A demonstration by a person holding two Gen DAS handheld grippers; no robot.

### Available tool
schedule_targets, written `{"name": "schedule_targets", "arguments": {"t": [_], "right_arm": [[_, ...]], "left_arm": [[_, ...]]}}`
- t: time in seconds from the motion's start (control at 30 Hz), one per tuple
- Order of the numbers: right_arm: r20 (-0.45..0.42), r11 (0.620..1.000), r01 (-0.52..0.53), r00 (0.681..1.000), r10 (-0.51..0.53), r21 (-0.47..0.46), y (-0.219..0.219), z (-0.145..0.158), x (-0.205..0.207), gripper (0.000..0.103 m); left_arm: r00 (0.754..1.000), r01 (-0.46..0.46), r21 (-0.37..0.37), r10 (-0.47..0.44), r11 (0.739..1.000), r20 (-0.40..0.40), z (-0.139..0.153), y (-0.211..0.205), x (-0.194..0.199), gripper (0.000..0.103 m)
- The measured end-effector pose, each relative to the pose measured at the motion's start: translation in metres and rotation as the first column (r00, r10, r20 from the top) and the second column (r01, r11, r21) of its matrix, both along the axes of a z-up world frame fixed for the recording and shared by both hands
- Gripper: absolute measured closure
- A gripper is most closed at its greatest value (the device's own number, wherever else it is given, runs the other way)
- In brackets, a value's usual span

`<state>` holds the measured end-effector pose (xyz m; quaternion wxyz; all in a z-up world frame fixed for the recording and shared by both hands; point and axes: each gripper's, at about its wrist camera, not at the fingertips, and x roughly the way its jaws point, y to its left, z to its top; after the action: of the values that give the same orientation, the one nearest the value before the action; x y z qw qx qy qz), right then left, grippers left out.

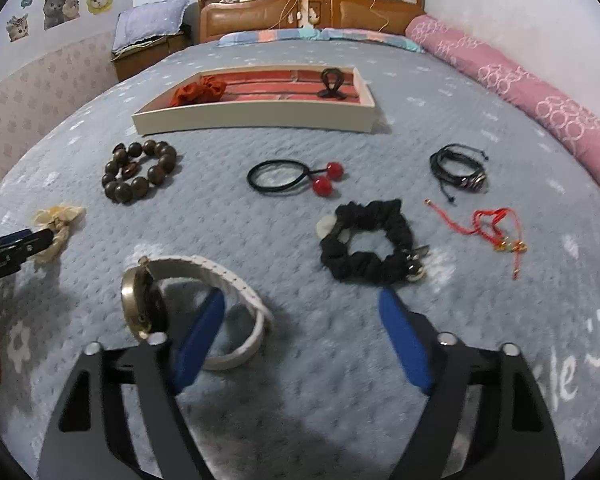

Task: Organize jewelry
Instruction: 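Move the left tool to the cream scrunchie while the right tool reaches the white-band watch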

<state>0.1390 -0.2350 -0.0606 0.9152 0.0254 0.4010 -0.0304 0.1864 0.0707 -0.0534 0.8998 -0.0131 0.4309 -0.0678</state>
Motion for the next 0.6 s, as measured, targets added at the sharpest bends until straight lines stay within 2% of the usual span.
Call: {"name": "schedule_targets", "arguments": {"t": [0.2, 0.37, 0.43, 0.5, 0.57, 0.6], "right_arm": [[-0.012, 1.0, -0.03, 0.999, 0.03, -0.005, 0.007, -0.002, 0.0, 0.045], [-0.015, 0.999, -0.051, 0.999, 0.051, 0.019, 0.007, -0.003, 0.0, 0.053], [-0.012, 0.998, -0.061, 0.998, 0.062, 0.031, 0.007, -0.003, 0.0, 0.062], [-0.008, 0.997, -0.075, 0.997, 0.076, 0.031, 0.01, -0.003, -0.001, 0.067], [-0.005, 0.995, -0.094, 0.996, 0.094, 0.024, 0.015, -0.002, -0.002, 0.075], [-0.004, 0.994, -0.104, 0.995, 0.104, 0.025, 0.016, -0.002, -0.002, 0.079]], "left_arm": [[1.0, 0.014, -0.002, -0.014, 1.0, -0.013, -0.002, -0.002, 0.004, 0.036], [1.0, 0.017, -0.013, -0.018, 1.0, -0.009, -0.003, -0.002, 0.004, 0.051], [1.0, 0.015, -0.023, -0.015, 1.0, -0.007, -0.003, 0.0, 0.003, 0.059], [1.0, 0.026, -0.034, -0.026, 0.999, -0.007, -0.003, 0.001, 0.003, 0.068], [1.0, 0.028, -0.025, -0.028, 0.999, -0.006, -0.002, -0.001, 0.002, 0.07], [1.0, 0.03, -0.022, -0.03, 0.999, -0.005, -0.002, -0.002, 0.002, 0.074]]}}
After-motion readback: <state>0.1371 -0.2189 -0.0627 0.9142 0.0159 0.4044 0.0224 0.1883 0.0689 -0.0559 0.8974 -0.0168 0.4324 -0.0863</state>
